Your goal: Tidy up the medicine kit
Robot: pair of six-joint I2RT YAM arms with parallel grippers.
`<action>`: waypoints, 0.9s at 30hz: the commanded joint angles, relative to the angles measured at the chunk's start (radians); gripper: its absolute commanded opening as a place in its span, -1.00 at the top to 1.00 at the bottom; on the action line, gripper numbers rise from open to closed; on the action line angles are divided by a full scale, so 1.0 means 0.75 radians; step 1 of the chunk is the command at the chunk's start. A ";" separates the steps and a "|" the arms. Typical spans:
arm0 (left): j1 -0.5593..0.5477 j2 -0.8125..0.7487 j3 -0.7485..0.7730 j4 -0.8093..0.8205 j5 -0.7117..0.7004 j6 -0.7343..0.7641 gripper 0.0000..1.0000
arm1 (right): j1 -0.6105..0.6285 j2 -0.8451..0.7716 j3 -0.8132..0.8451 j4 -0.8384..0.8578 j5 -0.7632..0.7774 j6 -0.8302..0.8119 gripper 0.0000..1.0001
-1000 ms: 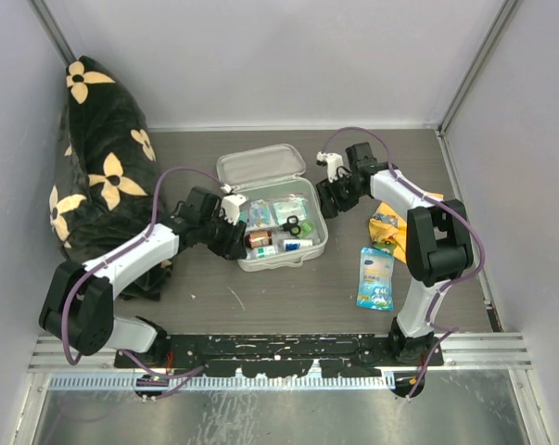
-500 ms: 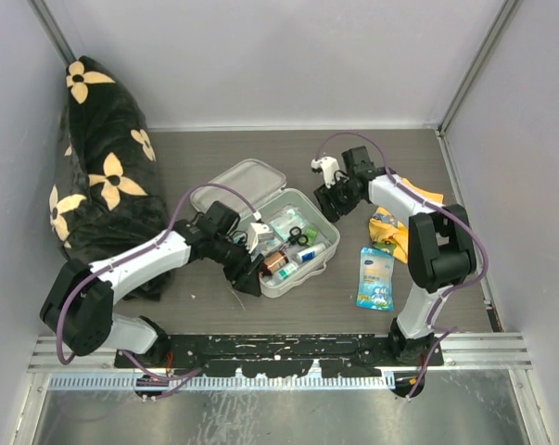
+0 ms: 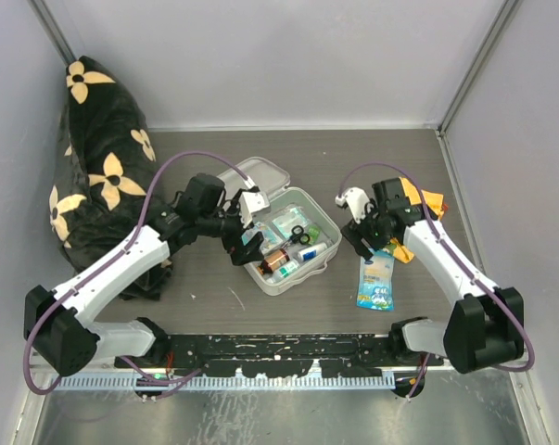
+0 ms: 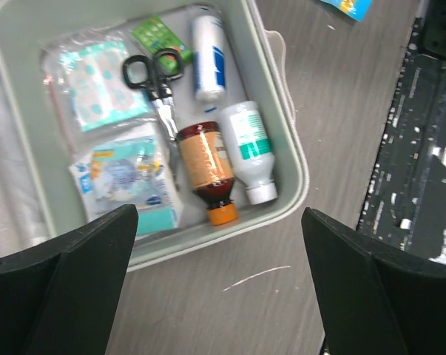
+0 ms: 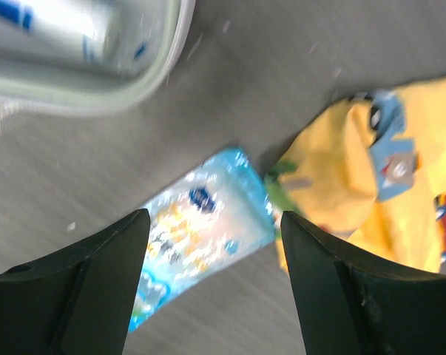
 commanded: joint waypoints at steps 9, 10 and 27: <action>0.006 -0.050 0.054 0.091 -0.156 0.044 -0.95 | -0.069 -0.116 -0.131 -0.395 0.193 0.025 -0.63; 0.006 -0.053 0.045 0.102 -0.160 0.041 -0.96 | -0.082 -0.094 -0.134 -0.404 0.162 0.025 -0.64; 0.007 -0.101 -0.028 0.180 -0.208 0.061 -0.97 | -0.191 0.183 -0.192 -0.292 0.075 -0.094 -0.60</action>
